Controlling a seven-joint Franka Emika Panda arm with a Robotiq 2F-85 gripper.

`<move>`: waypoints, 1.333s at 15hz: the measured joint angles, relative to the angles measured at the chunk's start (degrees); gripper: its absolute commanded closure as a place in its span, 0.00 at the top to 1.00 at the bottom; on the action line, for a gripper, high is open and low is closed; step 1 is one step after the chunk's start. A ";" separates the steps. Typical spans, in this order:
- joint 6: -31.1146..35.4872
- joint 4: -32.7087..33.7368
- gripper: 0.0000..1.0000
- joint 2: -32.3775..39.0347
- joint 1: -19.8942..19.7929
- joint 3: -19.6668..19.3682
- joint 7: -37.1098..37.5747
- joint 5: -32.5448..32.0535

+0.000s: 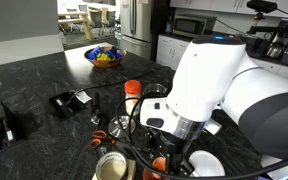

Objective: Put the orange cup inside the red cup

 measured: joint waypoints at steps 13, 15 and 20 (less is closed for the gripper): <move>-0.30 0.00 0.74 0.02 -0.01 0.01 -0.21 0.81; -0.30 -0.01 0.74 0.02 -0.01 0.01 -0.21 0.81; -0.30 -0.01 0.74 0.02 -0.01 0.01 -0.21 0.81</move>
